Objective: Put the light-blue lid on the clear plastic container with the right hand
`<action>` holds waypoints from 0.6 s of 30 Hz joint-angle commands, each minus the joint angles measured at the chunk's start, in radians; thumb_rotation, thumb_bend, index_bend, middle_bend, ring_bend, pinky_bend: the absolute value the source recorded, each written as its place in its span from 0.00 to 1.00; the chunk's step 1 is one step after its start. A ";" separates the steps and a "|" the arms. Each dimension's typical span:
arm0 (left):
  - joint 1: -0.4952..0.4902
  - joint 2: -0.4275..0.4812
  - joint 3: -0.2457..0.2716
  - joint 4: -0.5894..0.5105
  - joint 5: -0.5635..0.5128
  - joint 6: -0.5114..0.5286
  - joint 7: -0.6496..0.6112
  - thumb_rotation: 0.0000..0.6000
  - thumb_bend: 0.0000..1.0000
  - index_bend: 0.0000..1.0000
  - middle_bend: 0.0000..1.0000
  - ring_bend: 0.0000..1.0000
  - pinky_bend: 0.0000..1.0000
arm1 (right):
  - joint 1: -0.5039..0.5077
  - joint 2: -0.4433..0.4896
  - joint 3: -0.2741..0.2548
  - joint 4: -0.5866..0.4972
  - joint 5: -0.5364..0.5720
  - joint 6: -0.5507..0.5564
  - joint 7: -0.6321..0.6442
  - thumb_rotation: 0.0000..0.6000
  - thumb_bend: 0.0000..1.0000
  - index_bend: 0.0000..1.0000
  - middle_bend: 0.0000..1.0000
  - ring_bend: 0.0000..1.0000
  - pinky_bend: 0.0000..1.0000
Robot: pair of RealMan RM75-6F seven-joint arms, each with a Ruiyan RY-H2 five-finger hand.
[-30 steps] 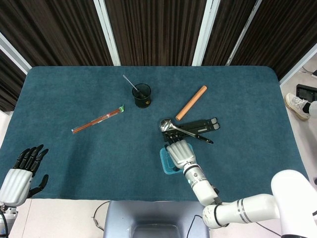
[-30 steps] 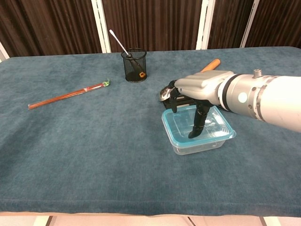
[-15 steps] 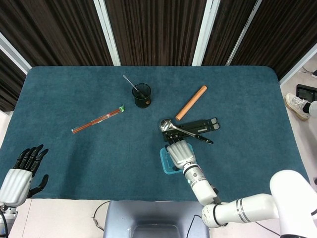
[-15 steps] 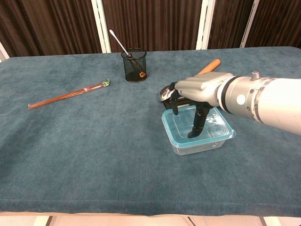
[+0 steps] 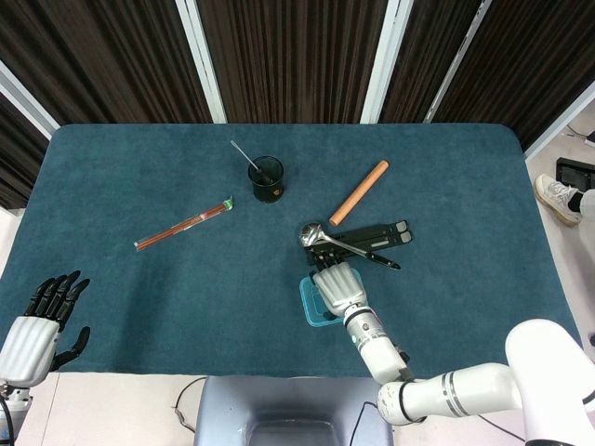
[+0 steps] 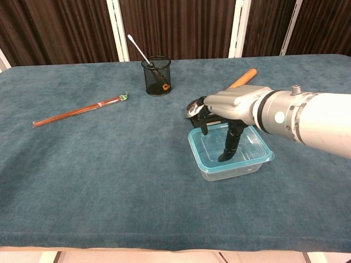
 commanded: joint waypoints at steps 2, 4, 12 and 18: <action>0.000 0.000 0.000 0.000 0.000 0.000 -0.001 1.00 0.44 0.00 0.00 0.00 0.08 | -0.002 0.002 -0.001 0.001 0.000 -0.003 0.002 1.00 0.15 0.48 0.11 0.07 0.15; 0.000 0.000 0.000 0.000 0.000 0.000 0.000 1.00 0.44 0.00 0.00 0.00 0.08 | -0.003 0.003 -0.002 0.001 -0.001 -0.003 0.001 1.00 0.15 0.48 0.11 0.07 0.15; 0.000 0.000 0.000 0.000 0.000 0.000 0.000 1.00 0.44 0.00 0.00 0.00 0.08 | -0.006 0.001 -0.004 0.007 0.001 -0.007 0.002 1.00 0.15 0.48 0.11 0.07 0.15; 0.000 0.001 0.000 0.000 0.000 0.001 -0.001 1.00 0.44 0.00 0.00 0.00 0.08 | -0.007 -0.002 -0.005 0.011 -0.001 -0.009 0.003 1.00 0.15 0.47 0.11 0.07 0.15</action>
